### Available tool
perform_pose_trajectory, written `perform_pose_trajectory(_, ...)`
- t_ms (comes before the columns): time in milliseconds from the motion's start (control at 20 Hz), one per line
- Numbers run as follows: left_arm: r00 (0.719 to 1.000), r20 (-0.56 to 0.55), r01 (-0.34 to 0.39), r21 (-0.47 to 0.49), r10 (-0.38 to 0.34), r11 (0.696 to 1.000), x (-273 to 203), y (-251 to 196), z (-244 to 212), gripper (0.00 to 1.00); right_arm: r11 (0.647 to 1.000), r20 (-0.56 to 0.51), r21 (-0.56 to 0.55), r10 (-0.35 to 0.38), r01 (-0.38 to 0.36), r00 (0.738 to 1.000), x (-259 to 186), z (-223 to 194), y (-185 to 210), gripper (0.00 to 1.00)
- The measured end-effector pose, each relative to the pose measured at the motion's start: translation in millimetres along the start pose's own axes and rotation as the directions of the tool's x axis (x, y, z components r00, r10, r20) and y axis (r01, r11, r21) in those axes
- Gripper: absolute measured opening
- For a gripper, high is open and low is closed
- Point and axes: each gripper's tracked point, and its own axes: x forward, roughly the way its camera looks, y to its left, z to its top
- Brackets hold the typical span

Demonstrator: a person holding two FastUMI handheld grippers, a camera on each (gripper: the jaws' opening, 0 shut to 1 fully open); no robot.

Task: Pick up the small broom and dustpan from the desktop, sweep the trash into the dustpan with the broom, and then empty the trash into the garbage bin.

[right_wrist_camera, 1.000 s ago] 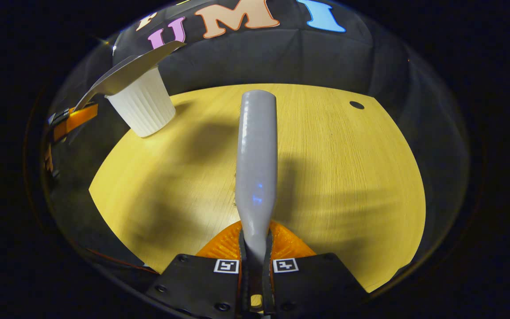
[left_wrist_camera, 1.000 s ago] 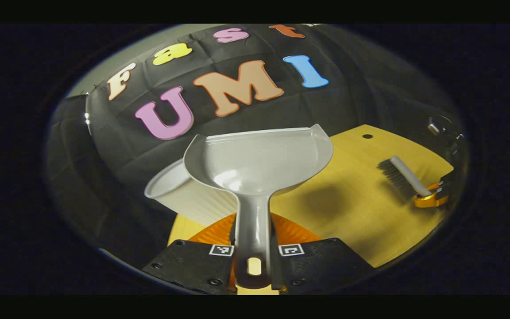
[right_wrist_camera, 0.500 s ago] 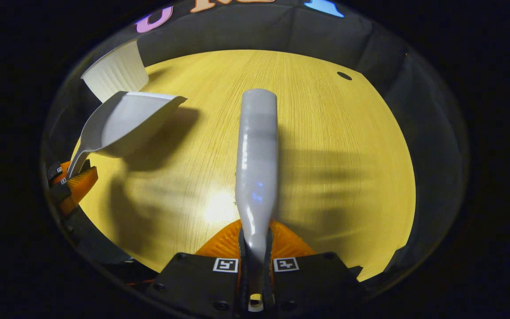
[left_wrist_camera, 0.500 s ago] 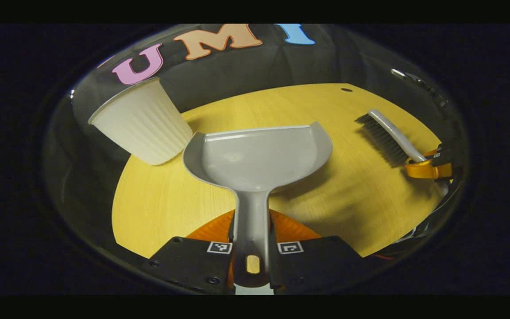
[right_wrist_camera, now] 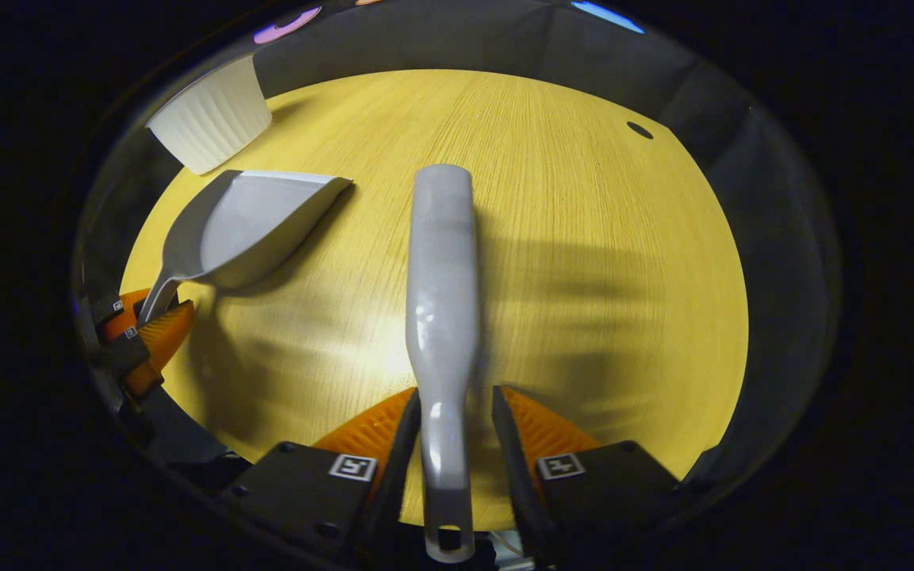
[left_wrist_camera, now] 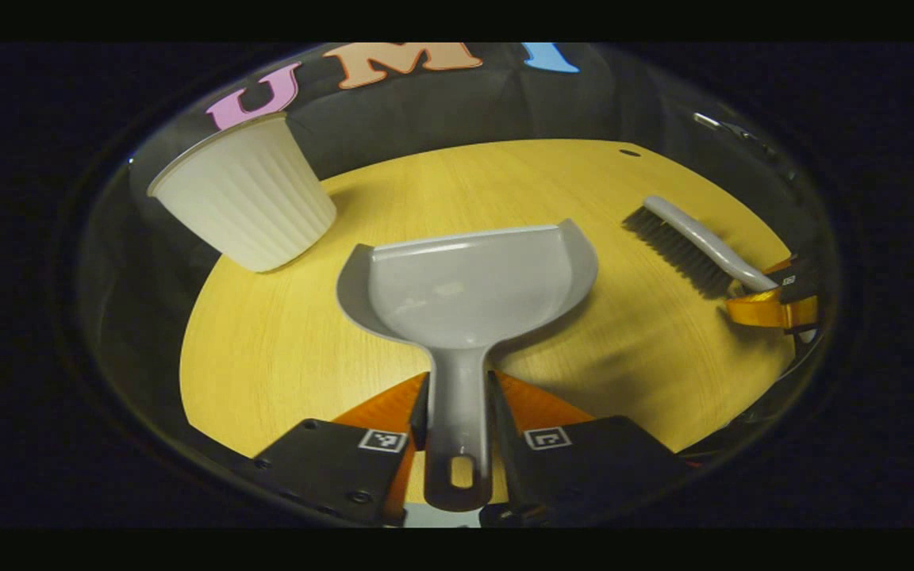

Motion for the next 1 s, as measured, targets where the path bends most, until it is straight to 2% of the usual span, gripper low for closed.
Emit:
perform_pose_trajectory(100,0.999,0.042,-0.002,0.023,0.001,1.0,-2,-3,11,0.8,1.0,0.039,-0.008,0.005,-0.005,0.999,-14,4,-2,0.91)
perform_pose_trajectory(150,0.998,0.065,-0.022,0.026,0.021,0.999,-4,-1,16,1.0,1.0,0.065,-0.011,0.006,-0.006,0.998,-19,7,-1,1.0)
perform_pose_trajectory(250,0.988,0.132,-0.081,0.007,0.08,0.997,-16,7,31,0.95,1.0,0.15,-0.018,0.008,-0.005,0.989,-32,17,-2,1.0)
perform_pose_trajectory(300,0.973,0.189,-0.13,-0.008,0.129,0.991,-31,15,47,0.95,1.0,0.216,-0.021,0.012,-0.008,0.976,-45,26,-3,1.0)
perform_pose_trajectory(350,0.952,0.253,-0.173,-0.026,0.174,0.985,-50,22,65,0.89,1.0,0.306,-0.028,0.022,-0.014,0.952,-62,40,-4,1.0)
perform_pose_trajectory(400,0.921,0.326,-0.21,-0.052,0.215,0.976,-71,30,85,0.95,0.999,0.415,-0.031,0.03,-0.019,0.909,-84,55,-5,1.0)
perform_pose_trajectory(450,0.885,0.397,-0.232,-0.081,0.245,0.969,-93,33,105,0.95,0.999,0.532,-0.037,0.041,-0.026,0.846,-112,73,-6,1.0)
perform_pose_trajectory(500,0.852,0.457,-0.233,-0.11,0.257,0.966,-116,31,125,0.95,0.999,0.641,-0.046,0.051,-0.028,0.766,-146,89,-9,1.0)
perform_pose_trajectory(600,0.791,0.549,-0.213,-0.165,0.269,0.963,-161,22,159,0.94,0.998,0.812,-0.065,0.067,-0.025,0.58,-219,112,-16,1.0)
perform_pose_trajectory(650,0.749,0.597,-0.207,-0.199,0.286,0.958,-184,21,177,0.94,0.997,0.87,-0.08,0.077,-0.014,0.487,-247,115,-17,1.0)
perform_pose_trajectory(700,0.711,0.635,-0.198,-0.232,0.302,0.952,-205,20,194,0.94,0.996,0.91,-0.085,0.075,0.005,0.408,-272,117,-24,1.0)
perform_pose_trajectory(800,0.656,0.695,-0.145,-0.269,0.296,0.952,-235,12,216,0.93,0.997,0.955,-0.074,0.063,0.028,0.288,-309,117,-28,0.99)
perform_pose_trajectory(900,0.594,0.761,-0.082,-0.267,0.262,0.96,-262,3,242,0.93,0.998,0.977,-0.057,0.051,0.019,0.209,-312,111,-30,1.0)
perform_pose_trajectory(1000,0.533,0.821,-0.035,-0.221,0.205,0.975,-288,-13,262,0.93,1.0,0.993,-0.011,0.01,0.012,0.122,-319,101,-34,0.99)
